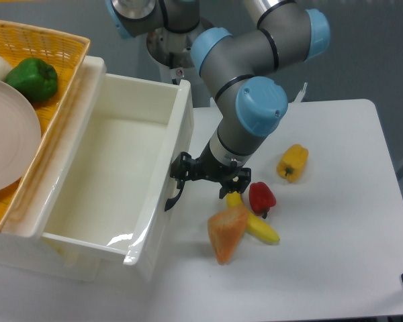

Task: Slide open the top white drawer

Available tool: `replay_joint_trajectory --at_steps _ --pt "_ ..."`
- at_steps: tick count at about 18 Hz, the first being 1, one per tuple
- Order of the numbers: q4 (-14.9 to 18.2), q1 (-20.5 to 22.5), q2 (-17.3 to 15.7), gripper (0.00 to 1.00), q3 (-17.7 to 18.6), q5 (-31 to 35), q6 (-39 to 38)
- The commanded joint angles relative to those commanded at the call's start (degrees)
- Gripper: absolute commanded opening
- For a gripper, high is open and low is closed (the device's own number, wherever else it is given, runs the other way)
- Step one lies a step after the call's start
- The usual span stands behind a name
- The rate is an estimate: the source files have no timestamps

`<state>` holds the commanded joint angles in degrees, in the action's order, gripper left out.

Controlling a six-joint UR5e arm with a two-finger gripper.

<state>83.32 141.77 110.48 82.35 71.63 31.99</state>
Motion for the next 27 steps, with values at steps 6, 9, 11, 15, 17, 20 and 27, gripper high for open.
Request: replay_joint_trajectory --at_steps 6,9,11,15,17,20,27 --pt "0.0 0.9 0.4 1.00 -0.6 0.0 0.1" --pt "0.0 1.3 0.4 1.00 -0.6 -0.1 0.1" --pt "0.0 1.4 0.4 1.00 -0.6 -0.2 0.1" --pt "0.1 1.7 0.4 1.00 -0.5 -0.5 0.0" --pt "0.1 1.7 0.4 1.00 -0.5 -0.6 0.0" --pt "0.1 1.7 0.4 1.00 -0.4 -1.3 0.0" --pt "0.1 1.4 1.1 1.00 0.3 -3.5 0.0"
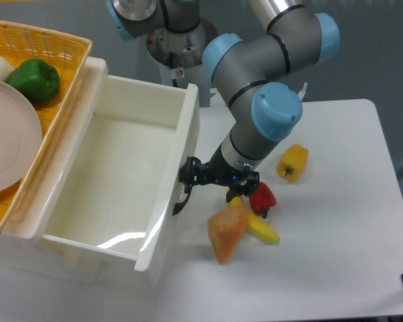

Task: Slide open the top white drawer

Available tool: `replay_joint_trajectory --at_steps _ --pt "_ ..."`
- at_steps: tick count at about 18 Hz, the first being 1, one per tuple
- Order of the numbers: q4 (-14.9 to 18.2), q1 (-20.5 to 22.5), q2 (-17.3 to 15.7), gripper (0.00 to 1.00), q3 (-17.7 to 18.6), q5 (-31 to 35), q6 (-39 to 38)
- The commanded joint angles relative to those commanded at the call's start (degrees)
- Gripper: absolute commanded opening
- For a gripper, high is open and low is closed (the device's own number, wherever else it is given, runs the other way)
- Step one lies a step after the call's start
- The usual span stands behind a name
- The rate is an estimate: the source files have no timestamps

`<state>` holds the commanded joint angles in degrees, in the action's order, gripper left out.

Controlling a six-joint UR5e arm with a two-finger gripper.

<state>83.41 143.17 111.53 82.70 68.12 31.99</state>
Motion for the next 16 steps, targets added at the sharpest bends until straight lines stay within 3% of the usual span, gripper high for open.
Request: replay_joint_trajectory --at_steps 16 --pt "0.5 0.4 -0.4 1.00 0.2 -2.6 0.0"
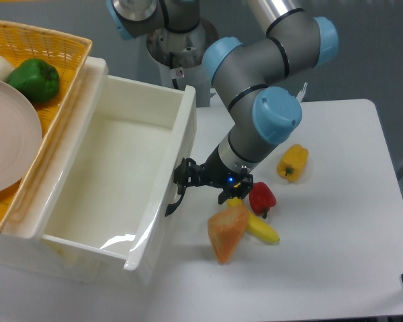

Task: Slide open the top white drawer

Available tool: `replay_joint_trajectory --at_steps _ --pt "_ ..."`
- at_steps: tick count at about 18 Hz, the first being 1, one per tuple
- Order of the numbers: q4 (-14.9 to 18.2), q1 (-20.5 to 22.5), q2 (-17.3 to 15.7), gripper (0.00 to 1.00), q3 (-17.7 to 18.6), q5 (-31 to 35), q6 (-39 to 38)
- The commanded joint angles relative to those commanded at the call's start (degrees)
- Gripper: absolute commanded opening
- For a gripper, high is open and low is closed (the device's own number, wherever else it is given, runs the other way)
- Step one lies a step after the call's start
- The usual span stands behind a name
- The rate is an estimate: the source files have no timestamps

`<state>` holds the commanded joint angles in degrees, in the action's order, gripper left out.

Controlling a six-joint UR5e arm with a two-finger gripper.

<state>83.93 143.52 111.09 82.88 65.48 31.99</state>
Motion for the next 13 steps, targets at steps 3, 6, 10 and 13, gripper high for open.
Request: replay_joint_trajectory --at_steps 3,6,10,13 --pt "0.0 -0.1 0.0 1.00 0.3 -0.1 0.0" --pt "0.0 -0.1 0.0 1.00 0.5 -0.1 0.0" --pt "0.4 0.0 0.0 1.00 0.6 -0.9 0.1" --pt "0.6 0.0 0.0 1.00 0.5 -1.8 0.1"
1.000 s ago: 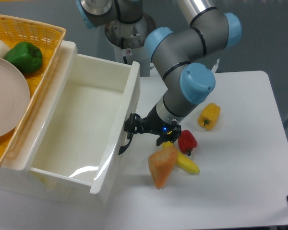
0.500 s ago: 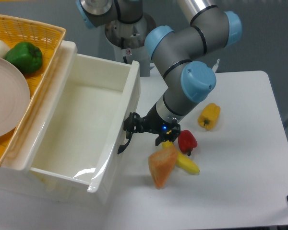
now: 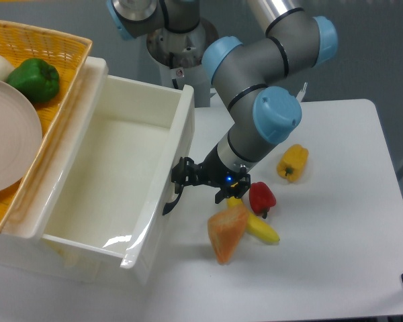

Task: Slide open the top white drawer

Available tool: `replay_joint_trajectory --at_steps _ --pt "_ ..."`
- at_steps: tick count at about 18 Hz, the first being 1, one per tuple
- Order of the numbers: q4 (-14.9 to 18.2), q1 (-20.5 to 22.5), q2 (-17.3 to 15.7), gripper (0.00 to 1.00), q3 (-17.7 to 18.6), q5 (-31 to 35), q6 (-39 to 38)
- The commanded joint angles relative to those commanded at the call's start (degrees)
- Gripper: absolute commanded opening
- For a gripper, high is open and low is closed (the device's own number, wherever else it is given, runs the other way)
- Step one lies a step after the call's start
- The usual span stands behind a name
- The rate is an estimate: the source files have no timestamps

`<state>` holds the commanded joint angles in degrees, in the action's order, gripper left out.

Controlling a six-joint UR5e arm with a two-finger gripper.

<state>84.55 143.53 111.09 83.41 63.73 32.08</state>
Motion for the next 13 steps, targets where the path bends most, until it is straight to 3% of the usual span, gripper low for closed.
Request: replay_joint_trajectory --at_steps 6,13 --pt "1.8 0.1 -0.2 1.00 0.0 -0.5 2.4" --pt "1.4 2.2 -1.3 1.00 -0.4 -0.6 2.5"
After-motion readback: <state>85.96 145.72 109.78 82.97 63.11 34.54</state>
